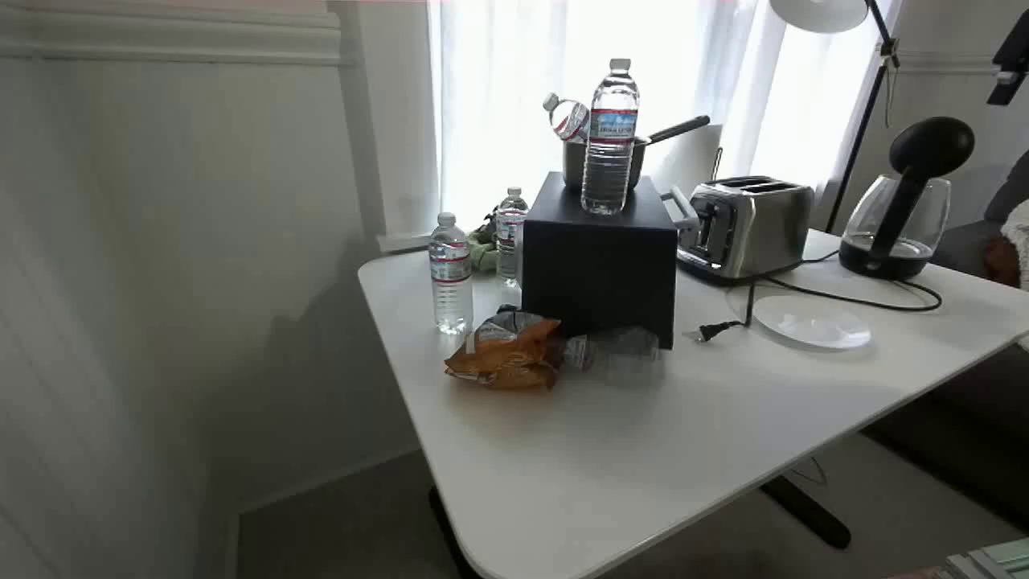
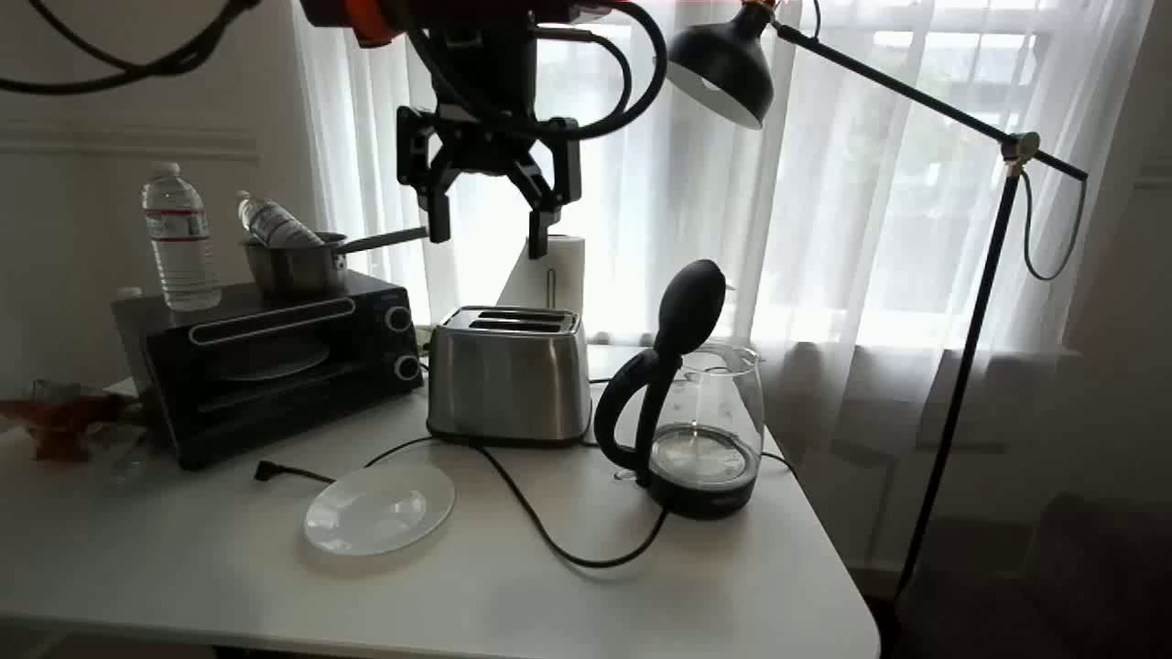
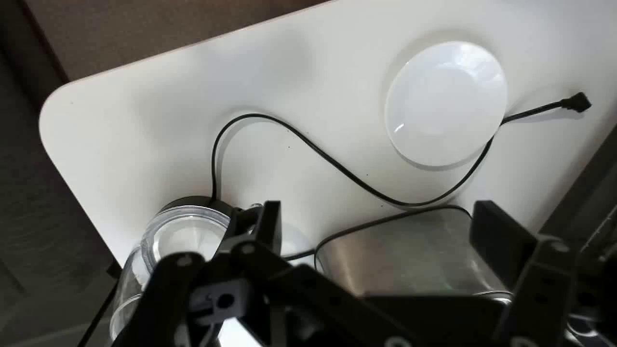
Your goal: Move the paper towel roll to the right
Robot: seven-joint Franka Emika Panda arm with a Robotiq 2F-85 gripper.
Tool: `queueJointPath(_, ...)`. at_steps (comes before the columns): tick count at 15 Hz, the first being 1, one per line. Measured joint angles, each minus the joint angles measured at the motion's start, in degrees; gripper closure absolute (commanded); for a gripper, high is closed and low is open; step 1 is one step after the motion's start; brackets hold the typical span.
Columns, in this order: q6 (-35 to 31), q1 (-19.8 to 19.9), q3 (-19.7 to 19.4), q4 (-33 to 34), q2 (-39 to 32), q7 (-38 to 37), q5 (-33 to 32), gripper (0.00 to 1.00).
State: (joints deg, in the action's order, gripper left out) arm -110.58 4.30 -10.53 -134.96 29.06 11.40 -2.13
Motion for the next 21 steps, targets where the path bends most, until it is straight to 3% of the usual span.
queueJointPath(11,0.00,0.00,0.17,0.20,-0.21,-0.10,0.04,0.00)
queueJointPath(14,0.13,-0.89,2.35,2.88,-1.35,-1.45,1.05,0.00)
queueJointPath(21,2.44,-3.06,10.21,18.29,-10.19,-19.43,3.56,0.00)
